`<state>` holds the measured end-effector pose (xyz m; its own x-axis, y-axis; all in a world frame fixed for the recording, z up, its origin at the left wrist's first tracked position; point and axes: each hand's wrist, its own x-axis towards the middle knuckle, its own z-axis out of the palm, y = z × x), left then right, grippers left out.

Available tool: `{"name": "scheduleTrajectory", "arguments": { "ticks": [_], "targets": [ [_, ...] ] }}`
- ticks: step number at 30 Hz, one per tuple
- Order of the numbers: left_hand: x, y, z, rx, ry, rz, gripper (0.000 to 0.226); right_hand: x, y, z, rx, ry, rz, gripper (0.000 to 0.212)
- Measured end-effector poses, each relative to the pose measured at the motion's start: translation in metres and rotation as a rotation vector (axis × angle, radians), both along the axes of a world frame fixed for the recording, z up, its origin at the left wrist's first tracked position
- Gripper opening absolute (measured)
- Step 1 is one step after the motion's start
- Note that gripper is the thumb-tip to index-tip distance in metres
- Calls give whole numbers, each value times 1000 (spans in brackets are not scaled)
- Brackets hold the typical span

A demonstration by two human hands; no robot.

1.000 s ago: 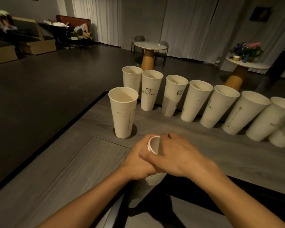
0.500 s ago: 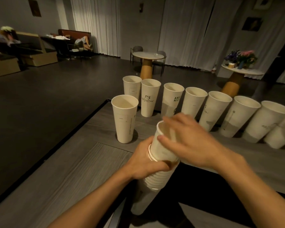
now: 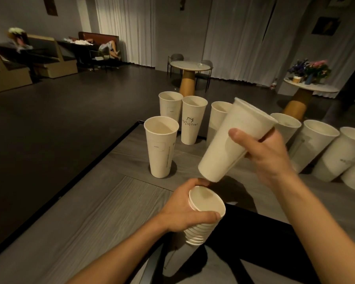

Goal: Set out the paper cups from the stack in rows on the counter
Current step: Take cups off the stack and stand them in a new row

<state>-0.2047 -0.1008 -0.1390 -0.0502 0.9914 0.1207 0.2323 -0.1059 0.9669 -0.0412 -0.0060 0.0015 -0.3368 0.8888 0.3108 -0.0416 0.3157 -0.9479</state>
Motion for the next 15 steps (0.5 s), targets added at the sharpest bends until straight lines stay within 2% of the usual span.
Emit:
{"name": "scheduleTrajectory", "arguments": {
  "ticks": [5,13,15],
  "targets": [
    [-3,4,-3,-18,33,13,87,-39,21,-41,32,-287,34,82],
    [-5,6,2,-33,2,39,84,-73,32,-71,49,-429,54,89],
    [-5,5,2,-34,-1,44,84,-74,32,-70,65,-526,69,88]
  ]
}}
